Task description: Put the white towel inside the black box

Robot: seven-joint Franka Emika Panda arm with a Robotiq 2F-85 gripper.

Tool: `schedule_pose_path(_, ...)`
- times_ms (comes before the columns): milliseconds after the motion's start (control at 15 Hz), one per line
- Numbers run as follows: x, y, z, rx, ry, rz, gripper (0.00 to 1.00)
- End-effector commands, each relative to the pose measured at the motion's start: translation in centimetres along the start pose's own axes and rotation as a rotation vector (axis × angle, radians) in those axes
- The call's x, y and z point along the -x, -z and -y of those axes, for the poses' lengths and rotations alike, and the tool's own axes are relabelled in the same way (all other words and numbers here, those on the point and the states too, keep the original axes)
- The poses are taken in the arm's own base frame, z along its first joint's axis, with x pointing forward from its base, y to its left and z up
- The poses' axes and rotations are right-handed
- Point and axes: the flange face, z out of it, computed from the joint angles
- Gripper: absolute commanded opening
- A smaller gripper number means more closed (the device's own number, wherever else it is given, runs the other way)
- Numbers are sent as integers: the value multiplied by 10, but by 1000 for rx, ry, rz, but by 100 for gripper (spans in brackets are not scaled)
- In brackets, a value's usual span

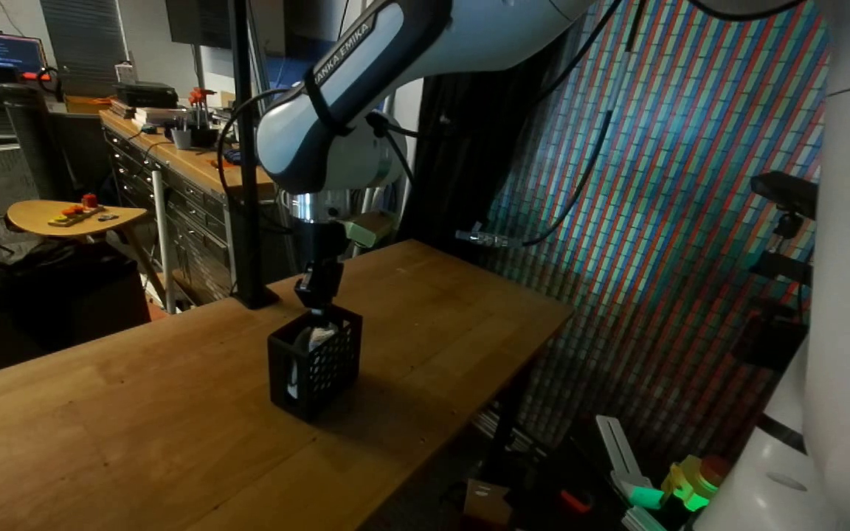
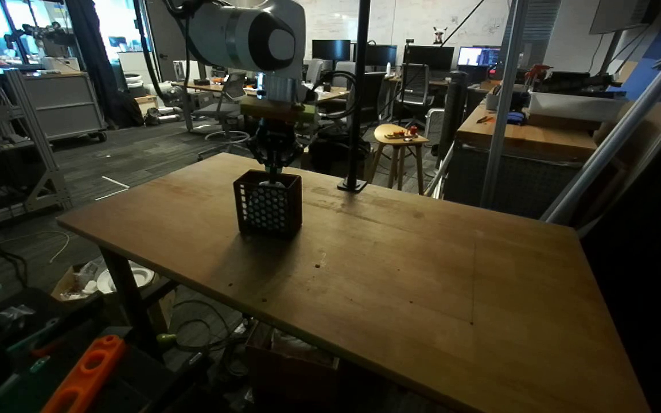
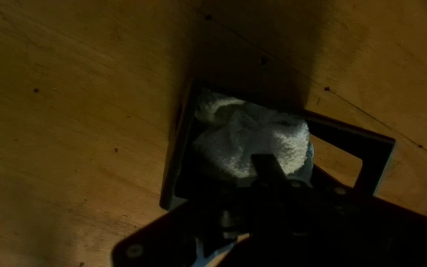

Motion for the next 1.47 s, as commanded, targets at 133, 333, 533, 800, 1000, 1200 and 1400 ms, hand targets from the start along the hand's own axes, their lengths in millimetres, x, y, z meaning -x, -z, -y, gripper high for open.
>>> schedule_pose_path(133,-5,-37,-10,-64,6,-15,1)
schedule_pose_path(333,-16,-64,0,-119,11,5,1)
schedule_pose_path(533,-28,-85,13,-162,10,17,1)
schedule_pose_path(800,-30,-112,12,-198,-43,-5,1)
schedule_pose_path(1000,-27,-129,3,-208,-95,-39,1)
schedule_pose_path(1200,-22,-136,-5,-204,-136,-70,1)
schedule_pose_path(1400,-13,-117,-2,-200,-146,-65,1)
